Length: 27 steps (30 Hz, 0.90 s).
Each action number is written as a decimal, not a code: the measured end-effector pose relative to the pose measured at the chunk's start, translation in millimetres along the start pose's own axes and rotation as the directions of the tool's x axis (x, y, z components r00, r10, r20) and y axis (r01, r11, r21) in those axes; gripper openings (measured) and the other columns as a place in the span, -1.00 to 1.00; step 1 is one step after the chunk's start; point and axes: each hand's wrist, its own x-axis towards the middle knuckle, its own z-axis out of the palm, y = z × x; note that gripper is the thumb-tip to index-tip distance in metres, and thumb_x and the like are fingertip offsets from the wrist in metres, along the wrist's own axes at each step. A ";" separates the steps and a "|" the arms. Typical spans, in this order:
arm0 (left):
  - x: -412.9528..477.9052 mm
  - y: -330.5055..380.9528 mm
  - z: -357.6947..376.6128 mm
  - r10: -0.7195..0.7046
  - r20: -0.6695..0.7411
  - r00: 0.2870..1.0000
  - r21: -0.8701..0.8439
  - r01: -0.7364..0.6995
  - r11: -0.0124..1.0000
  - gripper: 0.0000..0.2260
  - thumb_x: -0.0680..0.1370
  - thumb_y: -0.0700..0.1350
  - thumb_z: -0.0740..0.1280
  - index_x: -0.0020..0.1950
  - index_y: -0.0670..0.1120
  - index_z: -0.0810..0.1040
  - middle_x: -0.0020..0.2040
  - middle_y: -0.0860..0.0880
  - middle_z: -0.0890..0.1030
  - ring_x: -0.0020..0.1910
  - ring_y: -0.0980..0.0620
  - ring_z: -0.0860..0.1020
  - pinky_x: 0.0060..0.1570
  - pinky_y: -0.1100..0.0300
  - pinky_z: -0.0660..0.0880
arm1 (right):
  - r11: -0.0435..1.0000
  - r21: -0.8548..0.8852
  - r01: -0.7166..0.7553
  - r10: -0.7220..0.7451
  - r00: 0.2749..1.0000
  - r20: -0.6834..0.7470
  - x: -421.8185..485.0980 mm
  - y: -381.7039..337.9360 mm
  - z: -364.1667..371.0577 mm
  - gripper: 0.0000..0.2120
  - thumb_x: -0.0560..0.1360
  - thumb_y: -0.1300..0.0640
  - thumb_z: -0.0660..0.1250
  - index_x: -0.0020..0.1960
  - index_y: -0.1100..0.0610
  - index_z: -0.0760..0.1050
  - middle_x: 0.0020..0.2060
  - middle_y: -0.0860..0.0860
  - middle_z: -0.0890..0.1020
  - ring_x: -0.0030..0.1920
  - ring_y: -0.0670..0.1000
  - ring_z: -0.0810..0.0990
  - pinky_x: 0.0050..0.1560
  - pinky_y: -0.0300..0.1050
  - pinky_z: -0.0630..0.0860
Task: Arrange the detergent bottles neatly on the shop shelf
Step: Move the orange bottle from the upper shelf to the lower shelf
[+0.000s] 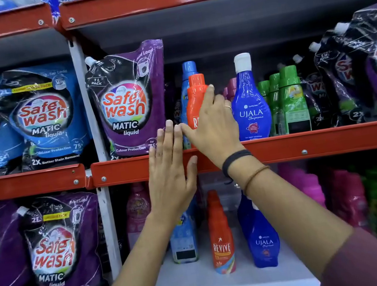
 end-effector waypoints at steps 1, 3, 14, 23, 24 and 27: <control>-1.3 -1.6 1.7 -0.011 0.012 1.000 0.004 0.011 1.000 -0.45 0.63 0.05 0.05 0.57 -0.07 -0.05 0.59 -0.01 -0.03 0.56 0.05 -0.09 0.52 0.02 -0.11 | 0.999 -0.027 -0.025 0.025 1.000 0.010 1.3 -1.7 1.4 -0.09 0.42 -0.14 0.36 0.47 0.35 -0.03 0.28 0.26 0.38 0.29 0.22 0.38 0.23 0.02 0.40; -2.8 -6.2 5.6 -0.025 0.022 0.999 0.068 0.024 0.997 -0.45 0.63 0.07 0.02 0.57 -0.07 -0.02 0.59 -0.02 0.00 0.56 0.06 -0.07 0.52 0.04 -0.15 | 0.998 -0.032 -0.049 0.048 0.999 -0.026 4.1 -1.3 5.8 -0.18 0.41 -0.10 0.38 0.41 0.35 0.10 0.25 0.23 0.41 0.26 0.20 0.42 0.16 0.01 0.45; -7.7 -14.2 19.4 0.008 0.001 1.000 0.230 -0.008 0.973 -0.45 0.63 0.09 0.03 0.56 -0.12 0.06 0.58 -0.06 0.09 0.56 0.01 -0.02 0.52 -0.02 -0.10 | 0.928 0.361 -0.092 0.170 0.966 -0.193 5.9 7.1 -8.5 -0.38 0.24 -0.07 0.46 0.18 0.20 0.39 0.06 0.11 0.56 0.06 0.13 0.53 0.06 0.00 0.48; -10.5 -13.2 22.5 0.025 -0.033 0.999 0.264 -0.016 0.964 -0.48 0.63 0.05 0.04 0.55 -0.14 0.11 0.56 -0.09 0.14 0.55 -0.03 0.02 0.52 -0.04 -0.11 | 0.874 0.482 -0.066 0.186 0.961 -0.205 -26.8 15.6 -54.9 -0.45 0.24 -0.06 0.52 0.14 0.10 0.45 -0.16 -0.17 0.53 -0.23 -0.26 0.51 -0.15 -0.48 0.41; -11.0 -13.2 22.7 0.027 -0.036 0.999 0.266 -0.016 0.964 -0.48 0.63 0.04 0.04 0.55 -0.14 0.11 0.56 -0.09 0.15 0.55 -0.03 0.03 0.51 -0.04 -0.11 | 0.865 0.494 -0.086 0.192 0.967 -0.168 -36.5 19.3 -55.7 -0.43 0.22 -0.06 0.53 0.14 0.08 0.45 -0.19 -0.22 0.51 -0.24 -0.31 0.49 -0.17 -0.53 0.39; -10.7 -13.1 23.2 0.024 -0.041 0.999 0.260 -0.012 0.965 -0.48 0.63 0.05 0.02 0.55 -0.14 0.10 0.56 -0.09 0.15 0.55 -0.03 0.03 0.51 -0.05 -0.10 | 0.847 0.508 -0.159 0.206 0.978 -0.039 -67.7 33.2 -48.7 -0.36 0.17 -0.11 0.57 0.15 0.05 0.44 -0.12 -0.20 0.56 -0.13 -0.24 0.57 -0.04 -0.36 0.51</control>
